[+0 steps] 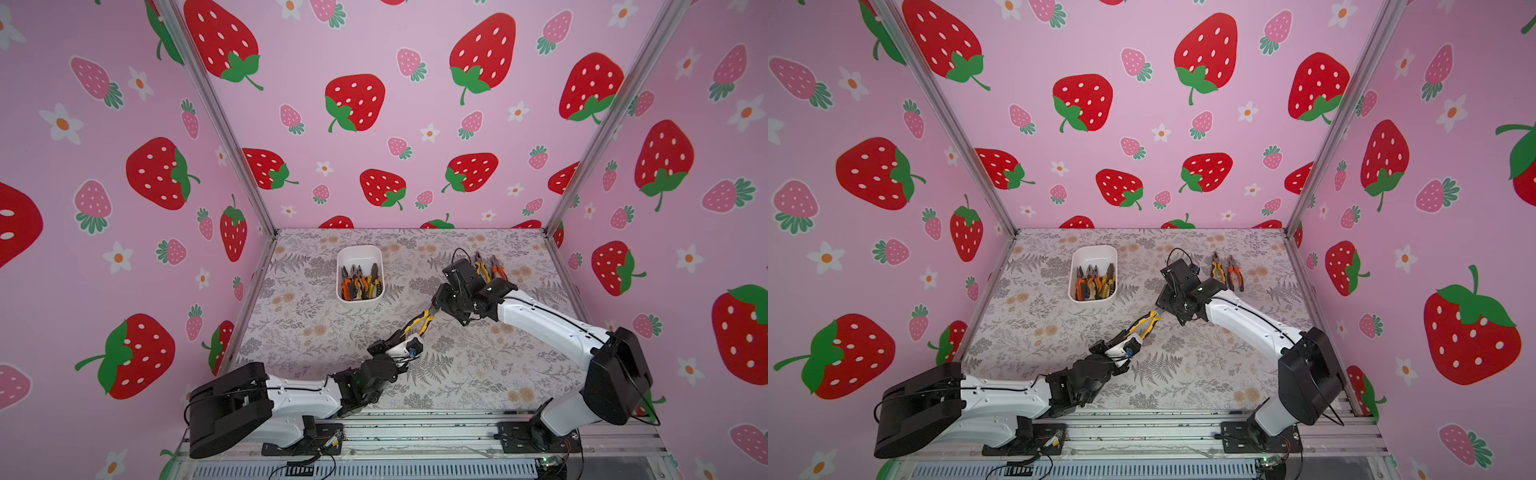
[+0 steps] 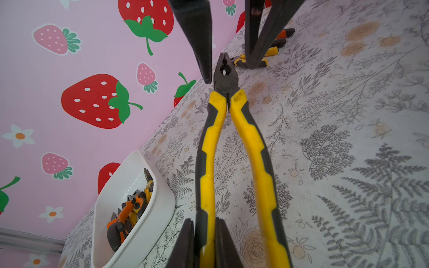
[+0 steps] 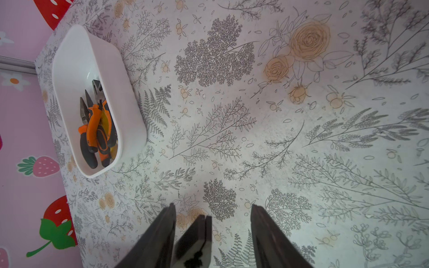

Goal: Take the pliers out of the storage box
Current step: Place the pliers at the center of the board.

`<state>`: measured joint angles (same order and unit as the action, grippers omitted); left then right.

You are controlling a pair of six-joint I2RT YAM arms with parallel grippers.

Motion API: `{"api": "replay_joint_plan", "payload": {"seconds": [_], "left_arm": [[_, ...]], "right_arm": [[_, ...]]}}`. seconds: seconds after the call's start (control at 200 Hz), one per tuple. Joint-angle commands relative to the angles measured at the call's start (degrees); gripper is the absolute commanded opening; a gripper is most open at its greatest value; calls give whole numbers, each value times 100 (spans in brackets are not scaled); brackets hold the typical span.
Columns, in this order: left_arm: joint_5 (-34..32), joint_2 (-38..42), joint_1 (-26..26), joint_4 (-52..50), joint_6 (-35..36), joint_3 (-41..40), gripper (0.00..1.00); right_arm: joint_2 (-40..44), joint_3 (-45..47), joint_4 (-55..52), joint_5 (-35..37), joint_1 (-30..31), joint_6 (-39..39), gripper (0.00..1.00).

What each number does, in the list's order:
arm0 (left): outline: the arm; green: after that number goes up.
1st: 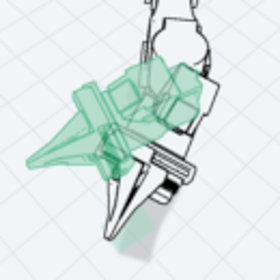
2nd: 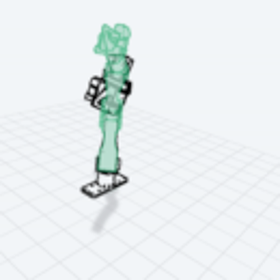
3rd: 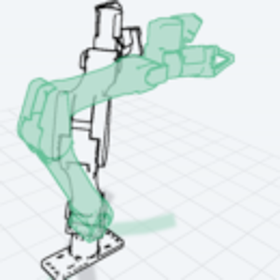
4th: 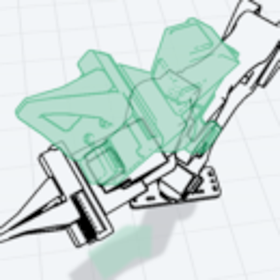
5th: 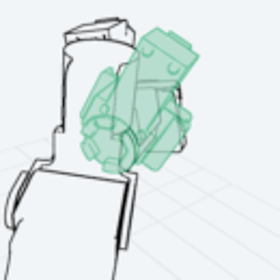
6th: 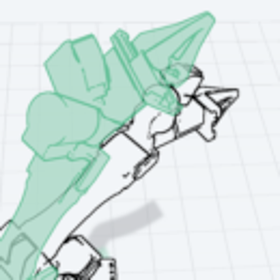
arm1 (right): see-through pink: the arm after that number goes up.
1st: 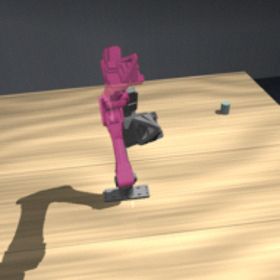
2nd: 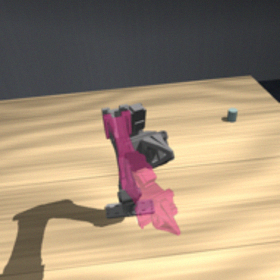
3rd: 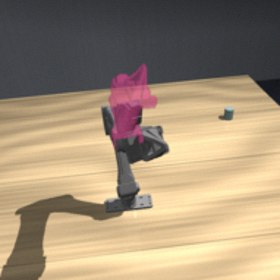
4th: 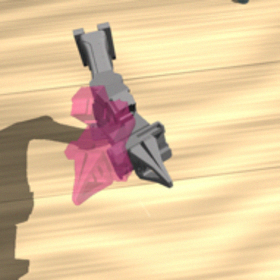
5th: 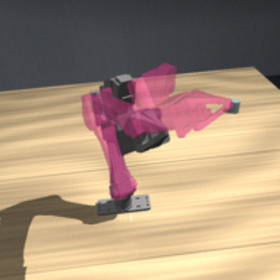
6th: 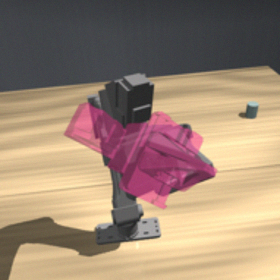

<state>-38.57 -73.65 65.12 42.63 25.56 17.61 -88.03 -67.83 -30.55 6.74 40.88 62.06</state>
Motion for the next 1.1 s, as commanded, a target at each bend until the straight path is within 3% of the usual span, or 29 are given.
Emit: {"api": "replay_joint_plan", "payload": {"seconds": [0.0, 0.225, 0.61, 1.09], "left_arm": [[-167, 35, 14, 641, -45, 315, 0], [-174, 9, 9, 617, -54, 338, 0], [-160, -7, 6, 580, -69, 352, 0], [-221, -18, -8, 580, -96, 371, 0]], "right_arm": [[252, 246, 219, -195, 44, 392, 53], [330, 521, 401, -371, 50, 596, 46], [167, 517, 654, -666, 113, 566, 48], [154, 597, 760, -700, 128, 638, 35]]}}
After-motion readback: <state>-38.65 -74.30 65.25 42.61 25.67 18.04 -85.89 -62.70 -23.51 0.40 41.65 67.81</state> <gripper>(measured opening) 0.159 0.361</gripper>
